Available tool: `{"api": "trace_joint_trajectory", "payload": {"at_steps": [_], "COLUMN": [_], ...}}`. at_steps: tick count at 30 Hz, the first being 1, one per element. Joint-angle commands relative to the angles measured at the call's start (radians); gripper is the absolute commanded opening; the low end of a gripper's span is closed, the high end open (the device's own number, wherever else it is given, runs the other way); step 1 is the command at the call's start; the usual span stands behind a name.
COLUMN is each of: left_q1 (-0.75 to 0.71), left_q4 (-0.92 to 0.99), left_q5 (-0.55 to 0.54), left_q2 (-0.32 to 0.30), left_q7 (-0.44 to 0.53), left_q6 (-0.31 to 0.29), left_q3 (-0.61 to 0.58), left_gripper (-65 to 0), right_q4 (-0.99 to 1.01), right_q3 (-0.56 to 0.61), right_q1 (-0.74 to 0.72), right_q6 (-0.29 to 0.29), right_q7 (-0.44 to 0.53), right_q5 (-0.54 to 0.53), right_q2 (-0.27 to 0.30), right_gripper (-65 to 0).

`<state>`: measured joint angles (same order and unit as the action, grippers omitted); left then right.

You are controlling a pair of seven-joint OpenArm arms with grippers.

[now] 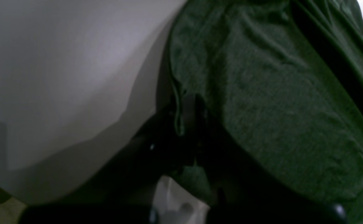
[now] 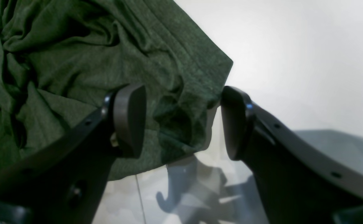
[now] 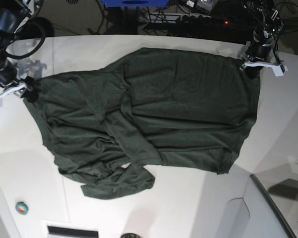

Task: Layout the t-shirt on the table in an organized manner, then fold the t-shirt properly
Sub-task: 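Pull the held shirt edge with both grippers to spread it flat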

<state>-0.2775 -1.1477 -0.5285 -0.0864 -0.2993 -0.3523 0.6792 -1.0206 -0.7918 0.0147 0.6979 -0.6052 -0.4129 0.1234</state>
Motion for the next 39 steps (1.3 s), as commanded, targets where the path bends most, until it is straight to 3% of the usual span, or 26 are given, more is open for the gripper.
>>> {"api": "trace_joint_trajectory", "payload": {"at_steps": [1,5,9,11,17,21,26,31,39], "left_q1": [-0.010,-0.010,-0.018,-0.019,-0.044,-0.049,-0.053,-0.076,-0.113], "left_q4": [-0.001,-0.002,-0.016,-0.047,-0.217,-0.279,-0.275,-0.297,-0.314], "left_q5": [0.023,0.023,0.023,0.023,0.023,0.023,0.028,0.024,0.032], "left_q2": [0.001,-0.003,-0.023,-0.029,-0.026,-0.029,-0.043,-0.043,-0.039], "left_q7": [-0.053,-0.054,-0.061,-0.113,-0.255,-0.324,-0.331,-0.332,-0.332], "left_q6": [0.009,0.009,0.009,0.009,0.009,0.009,0.009,0.009,0.009], "left_q3": [-0.003,-0.003,-0.003,-0.002,0.076,0.109,0.104,0.109,0.101], "left_gripper": [-65.0,-65.0,-65.0,-65.0,-65.0,-65.0,-65.0,-65.0,-65.0], "right_q4": [-0.005,-0.005,-0.005,-0.011,-0.080,-0.206,-0.290,-0.352,-0.347], "right_q3": [0.002,0.002,0.001,-0.007,-0.008,-0.010,-0.018,-0.110,-0.107], "right_q1": [-0.002,-0.005,-0.012,-0.011,0.043,0.092,0.112,0.109,0.113], "right_q6": [0.000,0.000,0.000,0.000,0.000,0.000,0.000,0.000,0.000], "right_q7": [-0.029,-0.029,-0.029,-0.029,-0.032,-0.103,-0.166,-0.276,-0.285], "right_q5": [0.021,0.021,0.021,0.021,0.021,0.019,0.019,0.024,0.030], "right_q2": [0.005,-0.008,-0.011,-0.009,-0.012,-0.015,-0.015,-0.015,-0.012], "right_gripper": [-30.0,-33.0,-55.5,-65.0,-64.5,-64.5,-64.5,-64.5,-64.4]}}
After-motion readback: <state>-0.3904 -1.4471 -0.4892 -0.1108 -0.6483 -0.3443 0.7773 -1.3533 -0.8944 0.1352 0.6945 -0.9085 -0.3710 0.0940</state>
